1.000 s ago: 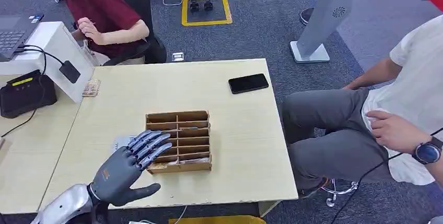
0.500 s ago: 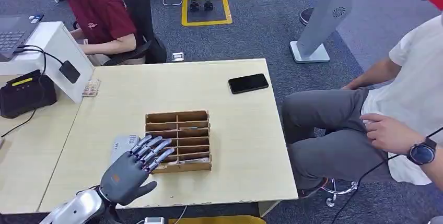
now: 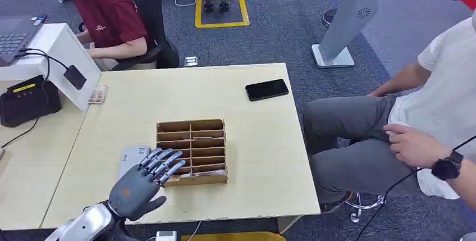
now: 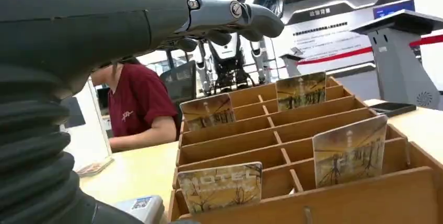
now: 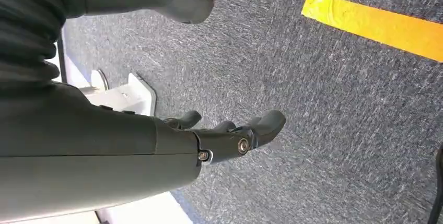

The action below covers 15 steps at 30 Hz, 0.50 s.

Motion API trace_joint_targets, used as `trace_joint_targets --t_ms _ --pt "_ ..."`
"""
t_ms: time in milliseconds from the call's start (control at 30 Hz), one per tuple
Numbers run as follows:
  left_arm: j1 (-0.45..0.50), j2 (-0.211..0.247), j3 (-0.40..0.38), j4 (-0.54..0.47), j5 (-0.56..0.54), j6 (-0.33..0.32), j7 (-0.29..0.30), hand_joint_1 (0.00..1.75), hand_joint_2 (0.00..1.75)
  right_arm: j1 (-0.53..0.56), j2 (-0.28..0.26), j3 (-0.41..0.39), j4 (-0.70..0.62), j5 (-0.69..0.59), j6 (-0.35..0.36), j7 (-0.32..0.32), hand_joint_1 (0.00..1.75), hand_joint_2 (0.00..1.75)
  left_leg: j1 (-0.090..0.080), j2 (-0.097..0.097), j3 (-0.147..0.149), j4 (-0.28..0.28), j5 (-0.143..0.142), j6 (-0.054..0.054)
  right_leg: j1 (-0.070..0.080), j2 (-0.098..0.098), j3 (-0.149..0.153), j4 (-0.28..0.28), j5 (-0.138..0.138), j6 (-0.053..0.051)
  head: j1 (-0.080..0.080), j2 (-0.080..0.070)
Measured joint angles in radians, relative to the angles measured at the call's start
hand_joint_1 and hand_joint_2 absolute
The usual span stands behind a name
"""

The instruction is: Pass the card to the sensor for recognition and then transmit it.

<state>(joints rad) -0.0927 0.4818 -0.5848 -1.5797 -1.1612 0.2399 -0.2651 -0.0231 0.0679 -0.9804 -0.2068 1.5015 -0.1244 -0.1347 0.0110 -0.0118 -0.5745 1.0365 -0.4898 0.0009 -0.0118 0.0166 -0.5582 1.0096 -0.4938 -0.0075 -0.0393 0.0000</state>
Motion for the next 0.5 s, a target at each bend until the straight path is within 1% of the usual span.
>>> trace_joint_targets --t_ms 233,367,500 --pt "0.0 -0.003 0.0 0.015 0.004 0.0 0.001 0.0 1.75 0.0 0.0 0.0 0.0 0.0 -0.004 0.003 0.0 1.75 0.0 0.0 0.0 0.0 0.0 0.0 0.0 0.0 0.0 0.0 0.0 0.0 0.0 0.0" --pt "0.004 -0.01 0.0 0.021 0.072 -0.02 -0.012 0.0 1.75 0.0 0.0 -0.001 0.0 0.0 -0.003 0.003 0.0 1.75 0.0 0.0 0.0 0.0 0.0 0.0 0.0 0.0 0.0 0.0 0.0 0.0 0.0 0.0" --pt "0.004 -0.021 0.0 0.033 0.073 -0.019 -0.008 0.0 1.75 0.0 0.0 -0.002 0.0 0.001 -0.003 0.003 0.0 1.75 0.0 0.0 0.0 0.0 0.0 0.0 0.0 0.0 0.0 0.0 0.0 0.0 0.0 0.0"
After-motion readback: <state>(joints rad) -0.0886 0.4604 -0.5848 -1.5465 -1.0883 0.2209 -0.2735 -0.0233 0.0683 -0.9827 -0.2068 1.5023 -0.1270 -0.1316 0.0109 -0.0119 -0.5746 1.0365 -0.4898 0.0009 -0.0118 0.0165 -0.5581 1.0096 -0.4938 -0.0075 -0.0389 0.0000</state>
